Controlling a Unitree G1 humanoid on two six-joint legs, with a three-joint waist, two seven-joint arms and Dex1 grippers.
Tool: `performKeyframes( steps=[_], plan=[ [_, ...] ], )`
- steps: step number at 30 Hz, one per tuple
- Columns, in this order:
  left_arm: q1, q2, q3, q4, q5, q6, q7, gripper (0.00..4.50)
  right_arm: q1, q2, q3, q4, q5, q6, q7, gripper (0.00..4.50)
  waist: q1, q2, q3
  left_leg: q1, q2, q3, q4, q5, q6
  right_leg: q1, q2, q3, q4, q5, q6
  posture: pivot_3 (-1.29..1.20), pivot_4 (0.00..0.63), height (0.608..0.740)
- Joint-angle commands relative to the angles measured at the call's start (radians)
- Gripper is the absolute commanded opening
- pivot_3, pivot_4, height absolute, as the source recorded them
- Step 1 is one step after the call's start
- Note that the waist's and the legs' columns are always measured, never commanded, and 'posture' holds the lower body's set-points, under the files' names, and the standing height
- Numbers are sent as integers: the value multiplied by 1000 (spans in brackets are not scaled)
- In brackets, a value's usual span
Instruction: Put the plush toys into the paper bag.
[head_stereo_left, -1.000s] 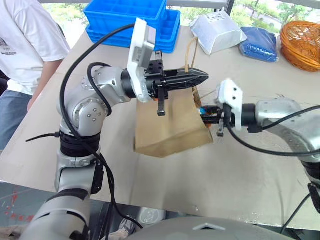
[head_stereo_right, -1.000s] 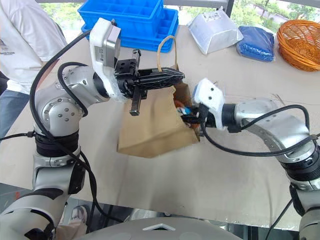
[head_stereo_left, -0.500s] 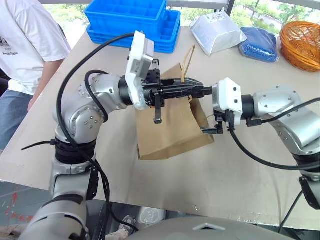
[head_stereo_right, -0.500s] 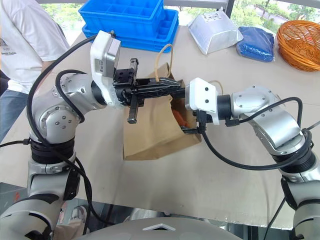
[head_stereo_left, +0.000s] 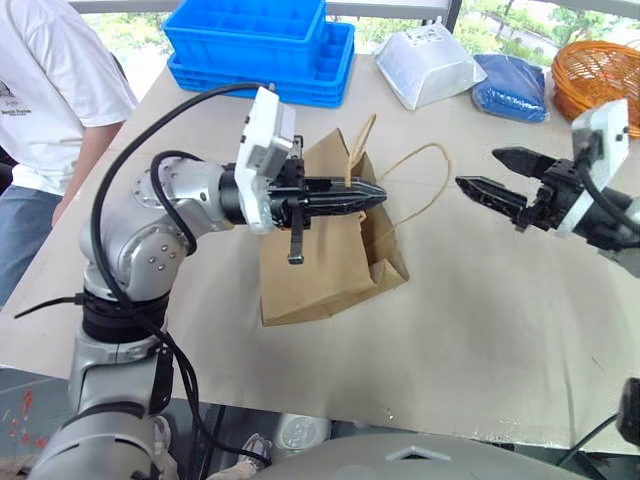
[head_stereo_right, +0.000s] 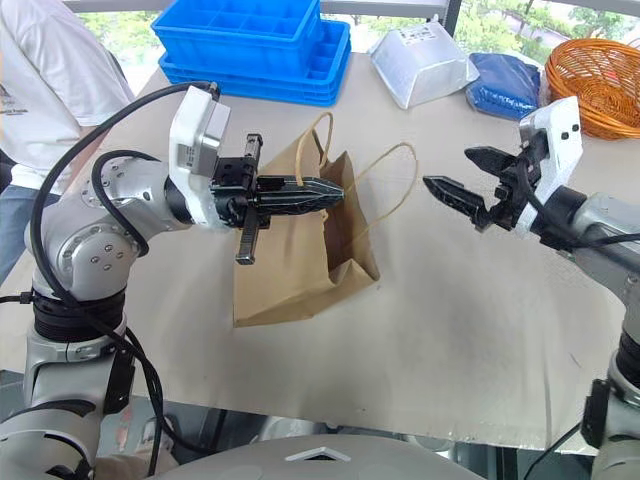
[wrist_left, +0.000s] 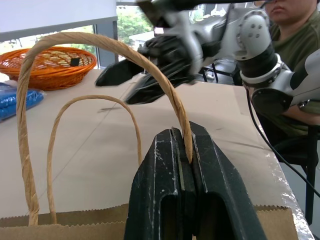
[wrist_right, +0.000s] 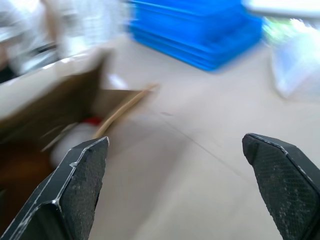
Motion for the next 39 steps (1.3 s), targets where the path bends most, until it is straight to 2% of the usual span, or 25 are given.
performKeyframes(
  steps=[1,3,4,6,9,12,15,20,21,25,28,30,32,35,39],
  plan=[
    [-8,3,15,-33,1,-22,1,0,-54,35,-1,24,315,20,-100,4231,-1,0,0,0,0,0,0,0,0,0,0,0,0,0,0,0,150,740],
    [-11,1,15,-32,4,-23,2,0,-66,28,29,47,400,19,-146,4231,0,0,0,0,0,0,0,0,0,0,0,0,-1,0,0,0,150,740],
    [-10,1,15,-34,4,-24,4,0,-69,23,44,62,436,11,-169,3999,3,0,0,-1,0,0,0,0,0,0,1,0,-1,0,0,0,150,740],
    [-7,1,17,-39,3,-23,9,0,-74,13,63,92,525,-21,-205,3408,6,0,0,-1,0,0,0,0,1,0,1,0,-1,0,0,0,150,740],
    [0,3,25,-52,-1,-19,23,0,-53,-44,48,116,613,-46,-203,2092,8,0,0,-2,0,0,0,-1,1,0,1,0,-2,0,0,0,150,740],
    [6,4,32,-61,-7,-16,37,0,-28,-106,56,117,662,-63,-193,2092,6,0,0,-2,0,0,0,-1,2,0,1,0,-3,0,0,0,150,740],
    [17,6,33,-74,-10,-15,45,0,-50,-109,125,120,657,-89,-225,2092,0,0,0,-2,0,0,0,-1,2,0,1,0,-2,0,0,0,150,740],
    [22,5,31,-83,-9,-17,54,0,-123,-61,229,149,622,-122,-249,582,-9,0,0,-1,1,0,0,-1,2,0,2,1,-1,0,0,0,150,740],
    [21,4,31,-82,-8,-17,55,0,-130,-58,241,150,619,-125,-249,98,-9,0,0,-1,1,0,0,-1,2,0,3,1,-1,0,0,0,150,740],
    [22,0,32,-81,2,-30,62,0,-133,-66,252,146,622,-139,-252,98,0,0,0,-2,1,0,0,-1,2,0,2,1,-3,0,0,0,150,740],
    [2,-42,67,-44,-33,-33,100,0,-119,-106,195,132,684,-163,-251,98,10,0,0,-2,1,0,0,-1,2,0,2,1,-3,0,0,0,150,740],
    [-38,-60,89,15,-16,-47,126,0,-118,-149,135,109,809,-211,-267,98,11,0,0,-3,1,-1,0,-1,2,0,2,0,-3,0,0,0,150,740],
    [-79,-69,107,76,-9,-52,141,0,-119,-170,88,78,871,-252,-267,98,8,0,0,-3,1,-1,0,-1,2,0,2,0,-3,0,0,0,150,740],
    [-120,-83,117,198,-7,-51,126,0,-160,-109,46,22,875,-335,-262,98,2,-1,0,-2,1,-1,0,-1,2,0,3,0,-3,0,0,0,150,740],
    [-144,-97,104,303,27,-84,81,0,-169,-48,57,-30,875,-399,-299,98,0,0,0,-1,1,0,0,-1,2,0,3,2,-2,0,0,0,150,740]
  ],
)
